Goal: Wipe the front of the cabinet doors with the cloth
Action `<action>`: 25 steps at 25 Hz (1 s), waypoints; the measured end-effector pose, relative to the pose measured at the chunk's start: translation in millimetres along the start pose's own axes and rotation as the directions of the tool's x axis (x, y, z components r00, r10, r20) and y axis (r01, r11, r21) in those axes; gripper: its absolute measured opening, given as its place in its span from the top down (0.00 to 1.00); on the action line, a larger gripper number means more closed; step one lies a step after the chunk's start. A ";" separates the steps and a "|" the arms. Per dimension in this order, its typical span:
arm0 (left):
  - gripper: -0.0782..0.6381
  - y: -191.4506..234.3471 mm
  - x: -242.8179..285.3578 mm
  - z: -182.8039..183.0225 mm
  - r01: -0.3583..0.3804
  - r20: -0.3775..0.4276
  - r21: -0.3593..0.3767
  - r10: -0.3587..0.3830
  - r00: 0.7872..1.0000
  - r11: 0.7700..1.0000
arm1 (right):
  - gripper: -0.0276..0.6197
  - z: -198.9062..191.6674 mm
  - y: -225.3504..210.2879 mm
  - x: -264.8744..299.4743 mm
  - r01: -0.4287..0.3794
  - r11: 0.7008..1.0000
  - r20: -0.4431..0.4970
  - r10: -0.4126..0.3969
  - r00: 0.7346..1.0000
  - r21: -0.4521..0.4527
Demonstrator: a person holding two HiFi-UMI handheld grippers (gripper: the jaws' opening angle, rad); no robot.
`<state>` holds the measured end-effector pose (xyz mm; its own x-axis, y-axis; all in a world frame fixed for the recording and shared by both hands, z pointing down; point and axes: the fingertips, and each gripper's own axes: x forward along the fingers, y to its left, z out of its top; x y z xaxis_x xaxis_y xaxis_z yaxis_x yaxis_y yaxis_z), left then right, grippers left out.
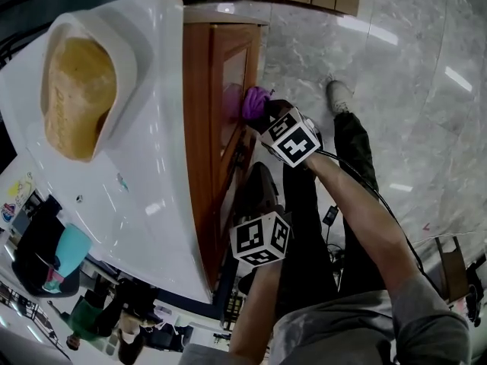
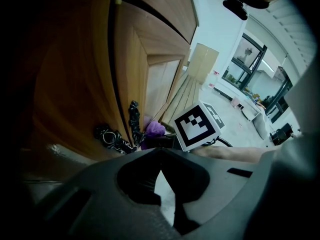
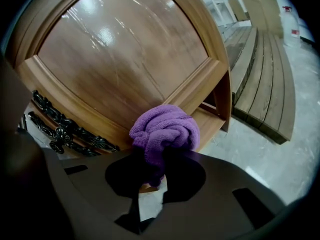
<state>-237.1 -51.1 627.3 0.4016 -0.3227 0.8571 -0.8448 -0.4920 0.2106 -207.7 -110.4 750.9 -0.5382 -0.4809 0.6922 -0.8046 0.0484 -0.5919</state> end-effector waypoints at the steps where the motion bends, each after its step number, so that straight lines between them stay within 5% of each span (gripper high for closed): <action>1: 0.88 0.7 0.3 -0.6 0.000 -0.005 0.005 0.000 1.000 1.000 | 0.86 -1.1 -1.7 1.6 0.007 1.000 -0.004 -0.007 1.000 0.003; 13: 0.88 -0.7 -5.3 2.6 -0.009 -0.004 0.021 0.009 1.000 1.000 | 0.86 -22.2 -23.1 5.3 0.061 0.996 -0.028 -0.060 0.998 0.058; 25: 0.88 -28.8 -28.2 29.9 0.021 0.057 0.053 -0.024 0.998 0.998 | 0.86 4.4 -13.6 -87.6 0.002 0.992 0.170 -0.024 0.985 0.129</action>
<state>-213.5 -52.1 582.9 0.4409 -0.3565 0.8237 -0.8165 -0.5404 0.2032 -148.5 -72.8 696.4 -0.4683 -0.6234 0.6261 -0.7665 -0.0658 -0.6388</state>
